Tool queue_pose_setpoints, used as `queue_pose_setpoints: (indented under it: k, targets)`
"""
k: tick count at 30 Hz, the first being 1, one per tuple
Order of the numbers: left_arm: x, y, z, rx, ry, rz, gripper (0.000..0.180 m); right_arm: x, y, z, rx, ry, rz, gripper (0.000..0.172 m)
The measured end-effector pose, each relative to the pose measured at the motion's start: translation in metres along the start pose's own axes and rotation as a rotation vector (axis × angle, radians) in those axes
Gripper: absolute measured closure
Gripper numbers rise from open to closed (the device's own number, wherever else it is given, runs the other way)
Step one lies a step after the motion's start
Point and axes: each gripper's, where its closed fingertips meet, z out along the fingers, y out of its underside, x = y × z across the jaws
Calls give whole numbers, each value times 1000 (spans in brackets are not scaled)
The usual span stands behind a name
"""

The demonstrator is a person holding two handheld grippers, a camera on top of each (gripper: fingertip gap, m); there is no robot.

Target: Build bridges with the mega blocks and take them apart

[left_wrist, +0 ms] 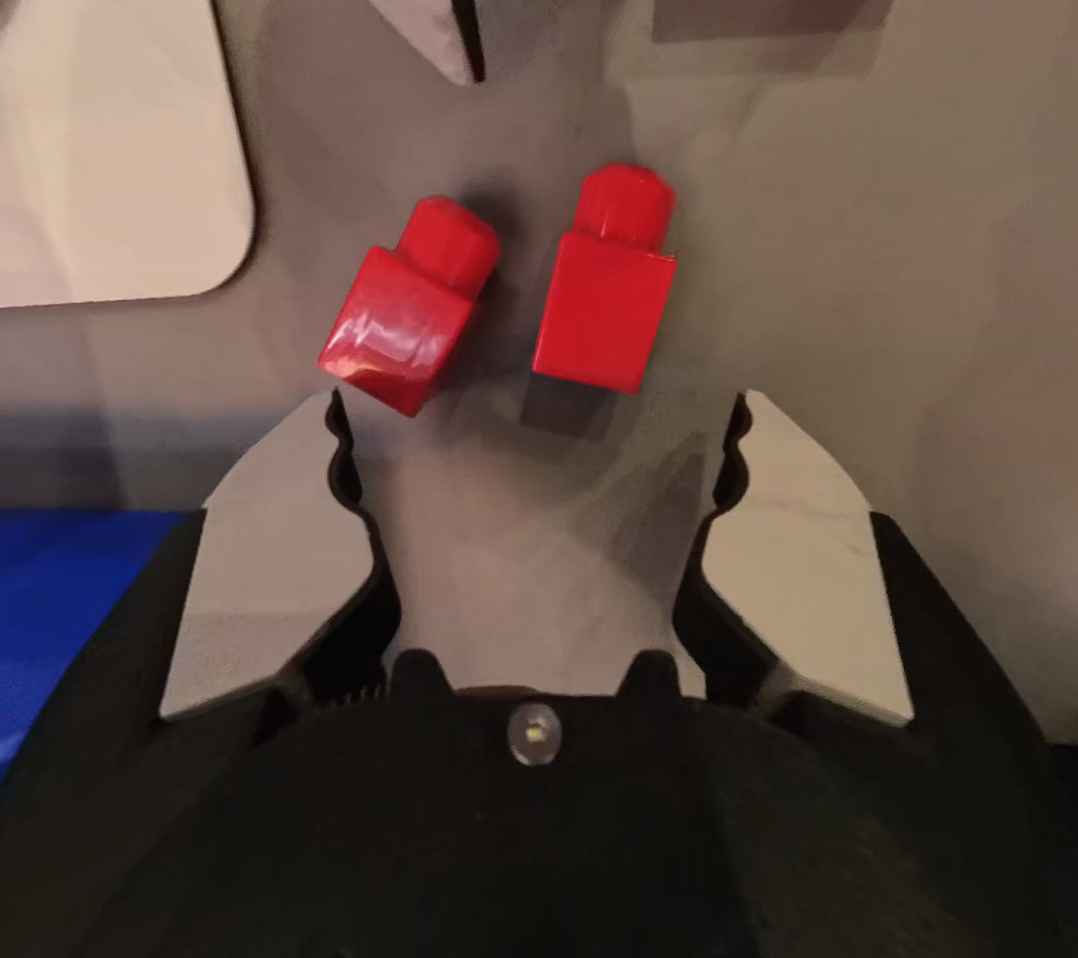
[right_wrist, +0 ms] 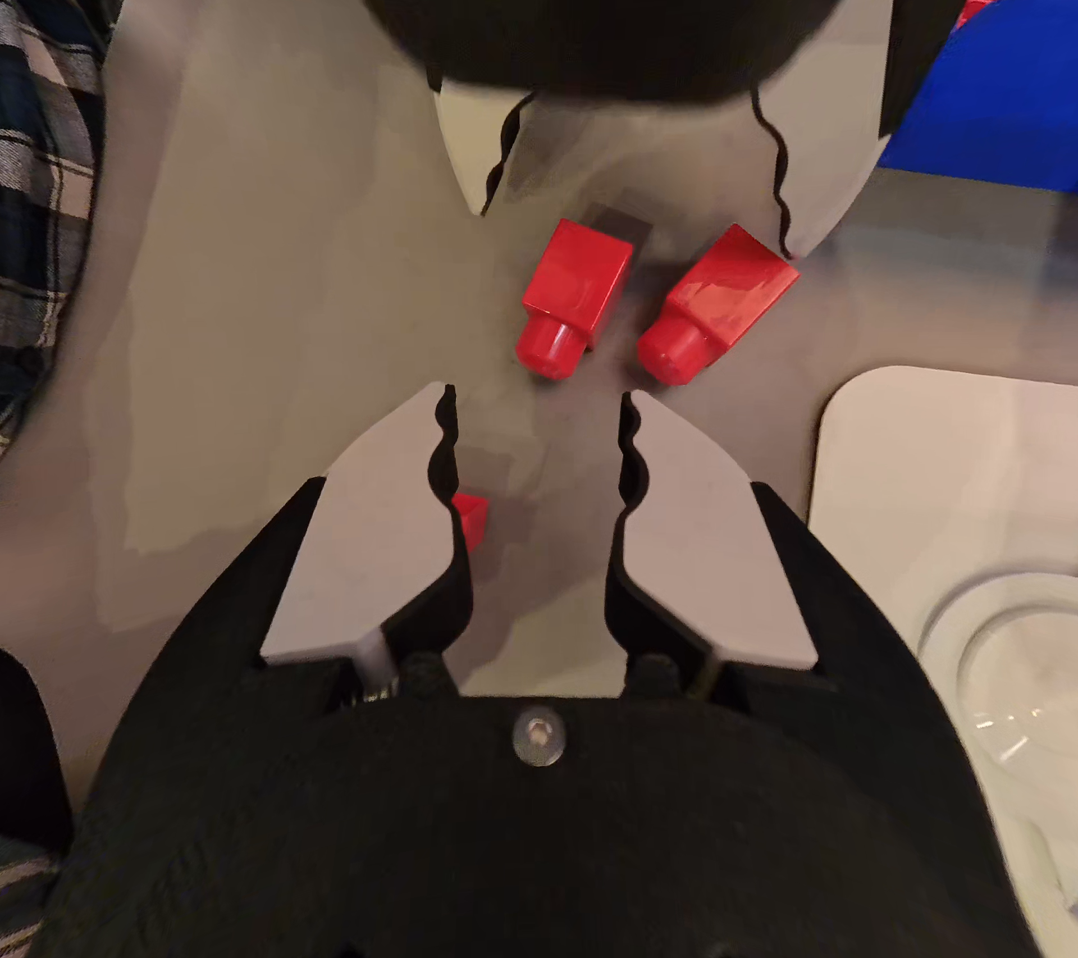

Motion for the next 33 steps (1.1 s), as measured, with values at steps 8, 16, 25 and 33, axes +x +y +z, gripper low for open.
queue_pose_setpoints:
  k: [8, 16, 25, 33]
  targets:
    - [-1, -14, 15, -2, -9, -25, 85, 1, 1, -3, 3, 7, 2, 118]
    - [-6, -28, 9, 43, -92, 77, 60, 3, 2, -10, 15, 20, 7, 119]
    - [-1, -30, 24, 61, -6, 108, 106, 3, 4, -14, 14, 29, 1, 118]
    - [-38, -64, -32, 338, -245, 71, 106, 9, -13, -66, 66, 192, -4, 119]
